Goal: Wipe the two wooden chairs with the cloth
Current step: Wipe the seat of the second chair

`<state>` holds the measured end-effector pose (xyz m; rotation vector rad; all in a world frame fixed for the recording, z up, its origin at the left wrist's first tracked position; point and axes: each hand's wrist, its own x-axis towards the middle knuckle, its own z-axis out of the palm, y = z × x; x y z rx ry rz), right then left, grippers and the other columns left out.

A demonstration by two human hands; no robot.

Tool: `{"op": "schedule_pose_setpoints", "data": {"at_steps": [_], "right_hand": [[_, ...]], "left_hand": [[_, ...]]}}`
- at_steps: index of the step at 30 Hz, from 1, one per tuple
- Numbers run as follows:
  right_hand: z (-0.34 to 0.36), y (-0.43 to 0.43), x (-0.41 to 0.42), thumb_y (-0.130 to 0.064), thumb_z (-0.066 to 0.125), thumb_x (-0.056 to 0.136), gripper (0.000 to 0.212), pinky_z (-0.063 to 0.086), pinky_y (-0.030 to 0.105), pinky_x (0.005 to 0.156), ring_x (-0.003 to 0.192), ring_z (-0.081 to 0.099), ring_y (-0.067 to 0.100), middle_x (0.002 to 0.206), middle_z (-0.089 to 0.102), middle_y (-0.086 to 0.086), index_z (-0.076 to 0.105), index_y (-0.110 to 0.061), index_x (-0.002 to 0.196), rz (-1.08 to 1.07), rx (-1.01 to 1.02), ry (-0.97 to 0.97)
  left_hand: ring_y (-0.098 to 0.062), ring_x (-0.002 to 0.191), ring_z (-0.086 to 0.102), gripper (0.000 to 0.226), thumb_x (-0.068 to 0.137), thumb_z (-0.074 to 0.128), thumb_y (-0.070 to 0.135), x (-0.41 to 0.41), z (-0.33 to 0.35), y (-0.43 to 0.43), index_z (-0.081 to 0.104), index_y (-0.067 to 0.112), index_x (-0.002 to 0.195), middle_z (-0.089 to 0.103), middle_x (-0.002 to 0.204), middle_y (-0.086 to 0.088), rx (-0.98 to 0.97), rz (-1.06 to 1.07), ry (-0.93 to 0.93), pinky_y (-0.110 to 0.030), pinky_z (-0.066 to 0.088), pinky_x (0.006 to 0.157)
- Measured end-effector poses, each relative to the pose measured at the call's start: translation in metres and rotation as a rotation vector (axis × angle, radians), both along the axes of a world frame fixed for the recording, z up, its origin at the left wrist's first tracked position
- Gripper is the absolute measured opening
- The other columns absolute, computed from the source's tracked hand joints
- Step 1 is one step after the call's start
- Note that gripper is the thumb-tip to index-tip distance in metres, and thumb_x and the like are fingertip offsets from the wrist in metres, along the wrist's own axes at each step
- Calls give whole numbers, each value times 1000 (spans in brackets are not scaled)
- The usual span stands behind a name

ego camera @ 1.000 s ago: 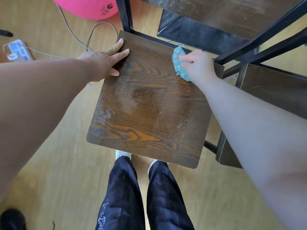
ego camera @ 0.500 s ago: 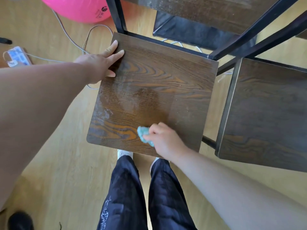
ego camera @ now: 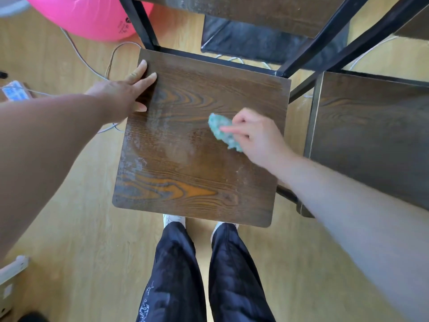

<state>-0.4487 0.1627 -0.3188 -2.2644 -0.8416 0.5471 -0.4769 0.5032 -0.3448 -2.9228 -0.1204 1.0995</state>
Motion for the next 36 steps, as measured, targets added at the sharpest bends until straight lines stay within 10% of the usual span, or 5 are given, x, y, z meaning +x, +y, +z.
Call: {"op": "schedule_pose_setpoints", "data": {"at_steps": [9,28,36], "right_hand": [[-15,0,115,-11,57,98,19,40,20,85,105,54,21,109,59,10,74,-10,107,-182,-222,-105],[-45,-24,-39,2,71,83,25,43,30,70,83,52,24,91,61,3,78,-15,100,77,-135,-9],[-39,-44,-141,-2,81,71,32,35,22,57,78,34,11,84,53,-5,77,-20,97,230,-172,113]], "left_hand": [[-36,113,59,80,102,45,43,0,-6,4,-16,47,153,-33,156,25,-23,8,10,-47,52,78],[-32,122,56,79,100,45,47,2,1,-3,-12,45,155,-29,159,23,18,54,0,-44,51,69],[-31,144,20,72,94,58,48,-10,8,-29,24,34,156,20,164,-2,-45,40,-279,-54,32,112]]}}
